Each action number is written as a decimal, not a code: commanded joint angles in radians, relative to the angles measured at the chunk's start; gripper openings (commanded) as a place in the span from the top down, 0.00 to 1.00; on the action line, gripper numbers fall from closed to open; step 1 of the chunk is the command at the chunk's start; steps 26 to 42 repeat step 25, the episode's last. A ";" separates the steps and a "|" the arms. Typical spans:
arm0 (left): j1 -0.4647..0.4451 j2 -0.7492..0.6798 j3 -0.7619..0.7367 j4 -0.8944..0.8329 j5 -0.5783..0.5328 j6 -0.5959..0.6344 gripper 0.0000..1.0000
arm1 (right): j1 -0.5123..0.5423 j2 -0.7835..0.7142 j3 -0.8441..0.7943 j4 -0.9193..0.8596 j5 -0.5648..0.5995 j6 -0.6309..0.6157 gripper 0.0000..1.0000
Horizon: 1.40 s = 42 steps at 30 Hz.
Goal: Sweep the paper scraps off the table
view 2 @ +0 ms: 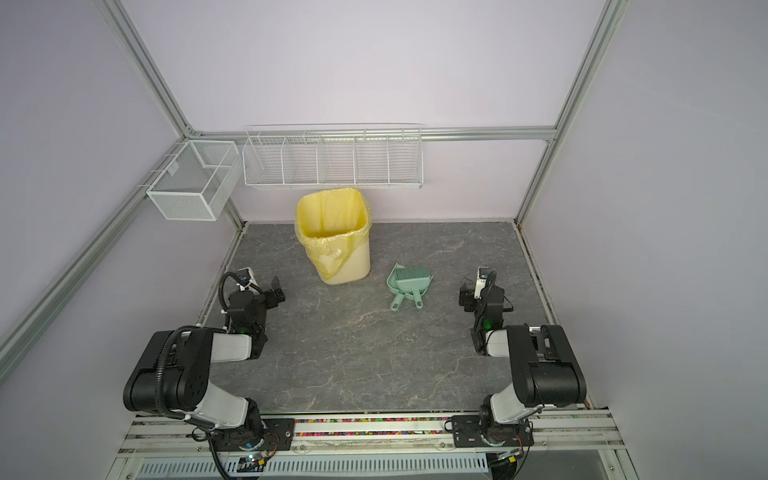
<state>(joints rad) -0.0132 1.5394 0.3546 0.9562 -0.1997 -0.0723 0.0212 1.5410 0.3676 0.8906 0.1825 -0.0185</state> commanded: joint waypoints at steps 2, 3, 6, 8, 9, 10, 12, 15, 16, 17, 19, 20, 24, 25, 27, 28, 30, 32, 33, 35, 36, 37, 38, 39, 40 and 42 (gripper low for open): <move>0.005 0.007 -0.009 0.032 -0.016 -0.007 0.01 | -0.004 -0.005 0.009 -0.001 -0.014 -0.008 0.11; 0.005 0.007 -0.008 0.031 -0.016 -0.006 0.01 | -0.003 -0.005 0.011 -0.001 -0.015 -0.008 0.11; 0.005 0.007 -0.009 0.030 -0.016 -0.006 0.01 | -0.004 -0.005 0.010 -0.001 -0.014 -0.008 0.11; 0.005 0.007 -0.009 0.030 -0.015 -0.007 0.00 | -0.003 -0.005 0.010 -0.001 -0.015 -0.008 0.11; 0.005 0.007 -0.008 0.030 -0.016 -0.006 0.01 | -0.004 -0.005 0.010 -0.001 -0.014 -0.008 0.11; 0.005 0.007 -0.008 0.030 -0.017 -0.006 0.01 | -0.004 -0.005 0.010 -0.001 -0.015 -0.008 0.11; 0.005 0.007 -0.009 0.030 -0.016 -0.007 0.01 | -0.004 -0.007 0.010 -0.001 -0.014 -0.008 0.11; 0.005 0.007 -0.008 0.030 -0.015 -0.006 0.01 | -0.003 -0.006 0.009 -0.001 -0.015 -0.008 0.11; 0.005 0.007 -0.009 0.030 -0.016 -0.007 0.00 | -0.004 -0.005 0.009 -0.001 -0.015 -0.008 0.11; 0.005 0.007 -0.008 0.030 -0.016 -0.006 0.01 | -0.003 -0.006 0.010 -0.001 -0.015 -0.008 0.11; 0.005 0.006 -0.009 0.030 -0.015 -0.005 0.01 | -0.001 -0.006 0.010 -0.004 -0.029 -0.015 0.11; 0.005 0.007 -0.008 0.030 -0.016 -0.006 0.00 | -0.002 -0.005 0.014 -0.010 -0.035 -0.017 0.11; 0.005 0.007 -0.004 0.021 -0.015 -0.003 0.00 | -0.003 -0.005 0.013 -0.007 -0.037 -0.017 0.11; 0.005 0.007 -0.003 0.021 -0.015 -0.003 0.01 | -0.003 -0.004 0.013 -0.006 -0.036 -0.016 0.11; 0.005 0.007 -0.003 0.021 -0.015 -0.003 0.01 | -0.003 -0.004 0.013 -0.006 -0.036 -0.016 0.11; 0.005 0.007 -0.003 0.021 -0.015 -0.003 0.01 | -0.003 -0.004 0.013 -0.006 -0.036 -0.016 0.11; 0.005 0.007 -0.003 0.021 -0.015 -0.003 0.01 | -0.003 -0.004 0.013 -0.006 -0.036 -0.016 0.11; 0.005 0.007 -0.003 0.021 -0.015 -0.003 0.01 | -0.003 -0.004 0.013 -0.006 -0.036 -0.016 0.11; 0.005 0.007 -0.003 0.021 -0.015 -0.003 0.01 | -0.003 -0.004 0.013 -0.006 -0.036 -0.016 0.11; 0.005 0.007 -0.003 0.021 -0.015 -0.003 0.01 | -0.003 -0.004 0.013 -0.006 -0.036 -0.016 0.11; 0.005 0.007 -0.003 0.021 -0.015 -0.003 0.01 | -0.003 -0.004 0.013 -0.006 -0.036 -0.016 0.11; 0.005 0.007 -0.003 0.021 -0.015 -0.003 0.01 | -0.003 -0.004 0.013 -0.006 -0.036 -0.016 0.11; 0.005 0.007 -0.003 0.021 -0.015 -0.003 0.01 | -0.003 -0.004 0.013 -0.006 -0.036 -0.016 0.11; 0.005 0.007 -0.003 0.021 -0.015 -0.003 0.01 | -0.003 -0.004 0.013 -0.006 -0.036 -0.016 0.11; 0.005 0.007 -0.003 0.021 -0.015 -0.003 0.01 | -0.003 -0.004 0.013 -0.006 -0.036 -0.016 0.11; 0.005 0.007 -0.003 0.021 -0.015 -0.003 0.01 | -0.003 -0.004 0.013 -0.006 -0.036 -0.016 0.11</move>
